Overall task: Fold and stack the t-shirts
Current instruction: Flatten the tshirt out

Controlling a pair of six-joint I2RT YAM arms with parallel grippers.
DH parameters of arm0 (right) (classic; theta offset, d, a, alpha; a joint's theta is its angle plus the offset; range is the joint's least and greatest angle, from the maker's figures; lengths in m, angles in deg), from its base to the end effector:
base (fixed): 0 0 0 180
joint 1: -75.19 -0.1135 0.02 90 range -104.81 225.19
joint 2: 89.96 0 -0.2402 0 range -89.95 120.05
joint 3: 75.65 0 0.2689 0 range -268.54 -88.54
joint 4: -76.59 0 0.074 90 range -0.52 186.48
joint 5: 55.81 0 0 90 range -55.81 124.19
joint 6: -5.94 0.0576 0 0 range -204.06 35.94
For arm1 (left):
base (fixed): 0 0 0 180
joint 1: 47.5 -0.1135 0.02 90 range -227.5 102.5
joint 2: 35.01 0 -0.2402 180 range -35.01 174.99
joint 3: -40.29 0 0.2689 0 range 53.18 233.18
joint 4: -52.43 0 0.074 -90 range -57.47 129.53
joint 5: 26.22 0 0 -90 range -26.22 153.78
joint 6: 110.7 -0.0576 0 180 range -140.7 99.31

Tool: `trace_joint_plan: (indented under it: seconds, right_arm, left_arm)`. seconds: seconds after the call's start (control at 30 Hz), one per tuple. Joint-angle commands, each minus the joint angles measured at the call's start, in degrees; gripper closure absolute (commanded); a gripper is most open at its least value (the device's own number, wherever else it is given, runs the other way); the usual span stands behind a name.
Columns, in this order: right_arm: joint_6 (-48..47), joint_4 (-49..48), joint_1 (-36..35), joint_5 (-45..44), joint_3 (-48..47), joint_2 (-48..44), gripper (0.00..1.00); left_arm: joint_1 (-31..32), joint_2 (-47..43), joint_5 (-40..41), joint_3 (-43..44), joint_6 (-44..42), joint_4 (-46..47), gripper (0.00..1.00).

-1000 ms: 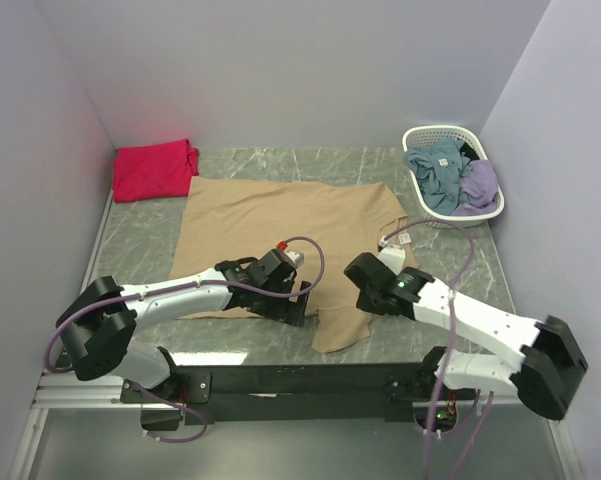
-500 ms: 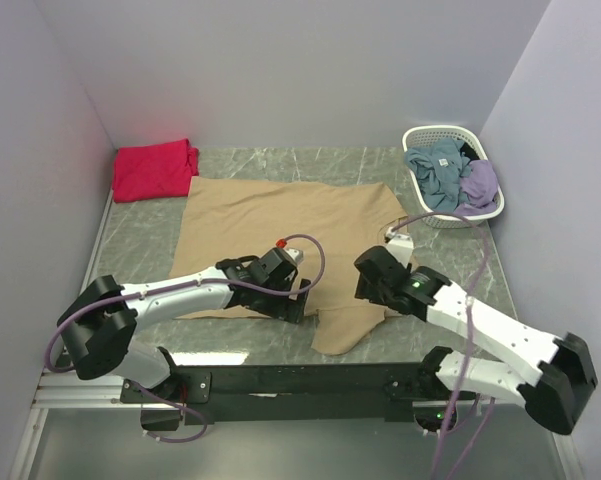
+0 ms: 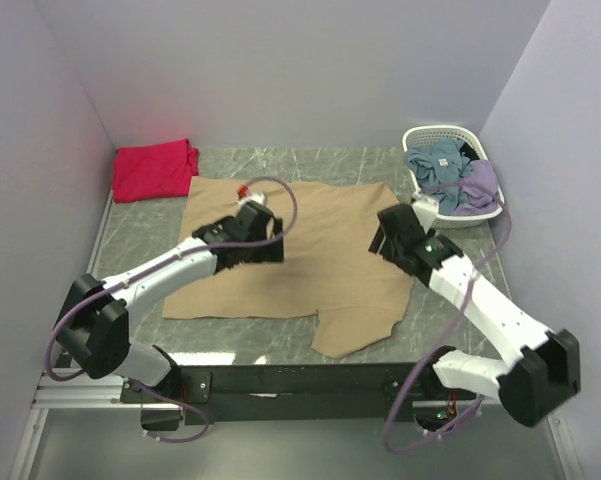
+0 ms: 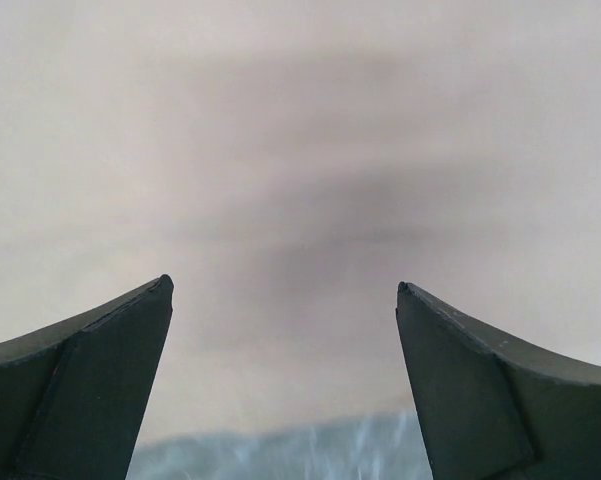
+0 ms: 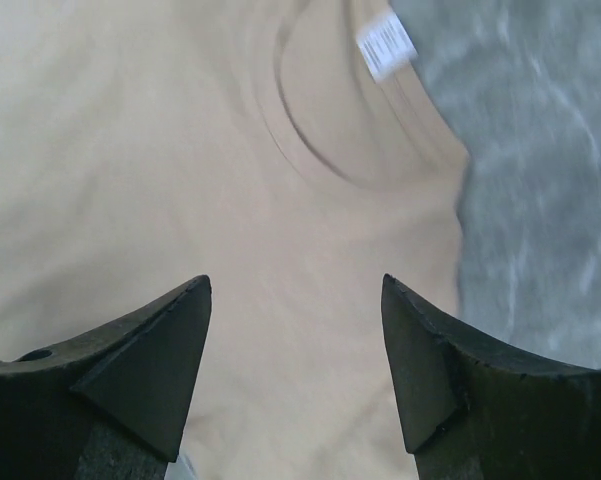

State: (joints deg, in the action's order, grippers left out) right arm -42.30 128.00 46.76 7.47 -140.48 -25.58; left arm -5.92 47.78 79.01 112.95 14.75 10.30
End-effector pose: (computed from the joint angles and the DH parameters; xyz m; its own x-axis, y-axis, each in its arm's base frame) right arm 0.2445 0.1029 0.2348 -0.6269 0.3371 -0.7024 0.3235 0.9328 0.1590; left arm 0.2598 -0.2103 0.2020 -0.7835 -0.0530 -0.6191 0.0806 0.9793 -0.1858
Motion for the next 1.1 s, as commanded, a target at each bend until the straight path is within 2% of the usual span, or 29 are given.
trace_joint_plan:
  seconds: [0.0,0.13,0.23,0.43,0.6,0.9,1.07]
  right_arm:
    - [-6.95,-8.11,4.42,3.77,-10.34,8.29,0.25]
    - [-10.03,-10.66,8.03,8.52,-15.37,16.72,0.24]
    - [-11.34,-12.77,11.01,13.00,-19.85,23.21,0.24]
    - [-13.45,-10.58,13.57,19.33,-31.80,39.14,0.25]
    - [-14.07,-10.31,14.10,24.08,-34.80,46.79,0.26]
    - [-14.25,-10.93,14.10,26.54,-31.29,49.44,0.28]
    - [-13.46,-11.10,14.10,26.54,-26.90,47.33,0.28]
  left_arm:
    - [-7.55,1.24,3.59,6.06,-4.59,3.73,0.01]
    - [-14.50,3.61,-0.53,8.17,-6.96,6.55,0.00]
    - [-17.14,6.77,-4.13,8.96,-9.51,11.03,0.01]
    - [-19.25,18.10,-6.25,14.32,-10.04,10.60,0.00]
    - [-20.31,21.98,-8.63,12.22,-8.11,12.27,0.01]
    - [-20.49,20.14,-8.81,5.28,-6.00,13.33,0.01]
    - [-20.49,18.39,-8.98,-0.51,-4.07,13.67,0.00]
